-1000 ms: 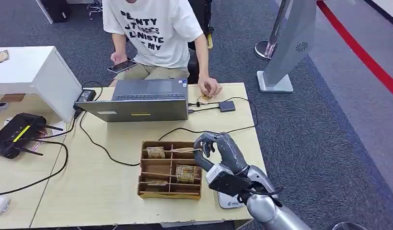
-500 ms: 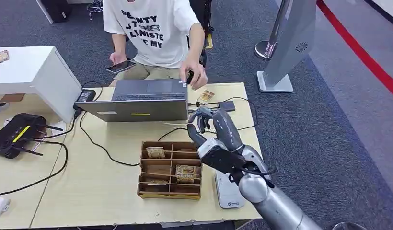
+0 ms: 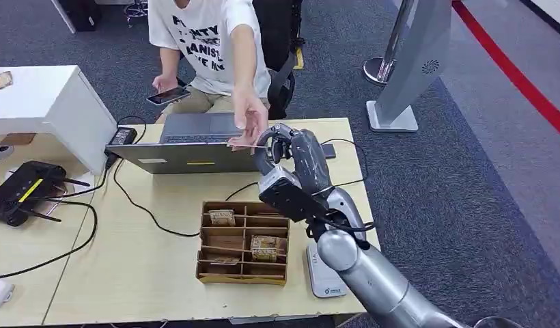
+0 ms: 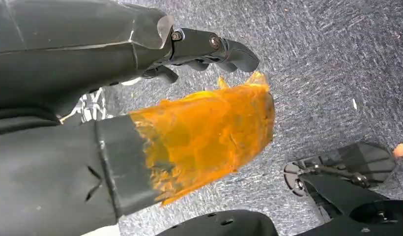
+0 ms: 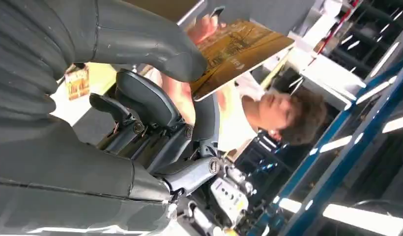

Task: Pass the card to the sensor for recognition and then transmit it.

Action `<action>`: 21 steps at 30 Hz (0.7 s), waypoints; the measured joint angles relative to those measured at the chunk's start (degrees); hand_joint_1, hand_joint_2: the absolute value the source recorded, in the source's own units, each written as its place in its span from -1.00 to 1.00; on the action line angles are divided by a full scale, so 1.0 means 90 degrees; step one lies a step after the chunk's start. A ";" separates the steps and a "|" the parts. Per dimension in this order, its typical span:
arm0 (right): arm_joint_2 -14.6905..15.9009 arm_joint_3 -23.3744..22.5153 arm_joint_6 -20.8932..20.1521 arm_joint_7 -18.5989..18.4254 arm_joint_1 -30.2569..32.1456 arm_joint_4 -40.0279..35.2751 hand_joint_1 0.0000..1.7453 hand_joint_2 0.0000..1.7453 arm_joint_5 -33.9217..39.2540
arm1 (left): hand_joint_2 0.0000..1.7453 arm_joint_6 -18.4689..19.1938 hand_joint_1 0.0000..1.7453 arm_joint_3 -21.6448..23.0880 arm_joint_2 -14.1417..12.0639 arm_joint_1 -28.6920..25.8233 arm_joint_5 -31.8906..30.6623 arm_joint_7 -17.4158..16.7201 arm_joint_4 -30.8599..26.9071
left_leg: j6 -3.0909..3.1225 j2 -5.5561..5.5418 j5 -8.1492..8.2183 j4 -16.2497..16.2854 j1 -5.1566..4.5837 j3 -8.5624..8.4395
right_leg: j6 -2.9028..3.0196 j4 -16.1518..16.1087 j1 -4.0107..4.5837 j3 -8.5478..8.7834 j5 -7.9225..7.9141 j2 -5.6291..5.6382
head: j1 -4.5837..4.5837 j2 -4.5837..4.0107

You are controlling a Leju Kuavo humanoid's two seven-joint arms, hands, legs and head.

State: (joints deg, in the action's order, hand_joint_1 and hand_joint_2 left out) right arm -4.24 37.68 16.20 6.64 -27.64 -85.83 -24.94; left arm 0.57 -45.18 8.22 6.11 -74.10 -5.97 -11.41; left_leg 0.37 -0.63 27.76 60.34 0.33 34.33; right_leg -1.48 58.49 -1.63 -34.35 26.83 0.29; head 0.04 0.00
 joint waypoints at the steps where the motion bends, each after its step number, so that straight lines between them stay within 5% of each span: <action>1: -0.0039 0.0005 0.0048 -0.0017 -0.0009 0.0036 1.00 1.00 -0.0067 | -1.00 0.0002 -1.00 0.0005 0.0000 0.0006 -0.0012 -0.0007 0.0000 | 0.0000 0.0001 0.0000 0.0000 0.0000 0.0000 | 0.0000 0.0000 0.0000 0.0000 0.0000 0.0001 | 0.0003 0.0000; 19: -0.0520 0.0049 0.0369 -0.0024 -0.0039 0.0893 0.90 1.00 -0.0461 | -1.00 0.0063 -1.00 0.0143 0.0051 0.0034 -0.0056 -0.0058 0.0000 | 0.0000 0.0000 0.0000 0.0000 0.0001 0.0000 | 0.0000 -0.0001 0.0000 -0.0001 0.0000 0.0000 | 0.0002 0.0000; 20: -0.0522 0.0049 0.0386 -0.0027 -0.0039 0.0910 -0.24 1.00 -0.0524 | -1.00 0.0066 -1.00 0.0146 0.0051 0.0034 -0.0056 -0.0058 0.0000 | 0.0000 0.0000 0.0000 0.0000 0.0001 0.0000 | 0.0000 -0.0001 0.0000 0.0000 0.0000 0.0000 | 0.0002 0.0000; 21: -0.0522 0.0049 0.0391 -0.0032 -0.0039 0.0918 -1.00 1.00 -0.0559 | -1.00 0.0066 -1.00 0.0146 0.0051 0.0034 -0.0056 -0.0061 0.0000 | 0.0000 0.0000 0.0000 0.0000 0.0001 0.0000 | 0.0000 -0.0001 0.0000 -0.0001 0.0000 0.0000 | 0.0003 0.0000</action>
State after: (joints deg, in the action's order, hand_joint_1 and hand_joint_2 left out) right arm -8.94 38.12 19.72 6.36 -27.99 -77.57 -29.97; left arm 1.16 -43.87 8.68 6.41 -74.60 -6.51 -11.41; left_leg 0.37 -0.64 27.76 60.34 0.34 34.33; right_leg -1.48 58.48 -1.63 -34.35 26.84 0.29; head 0.07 0.00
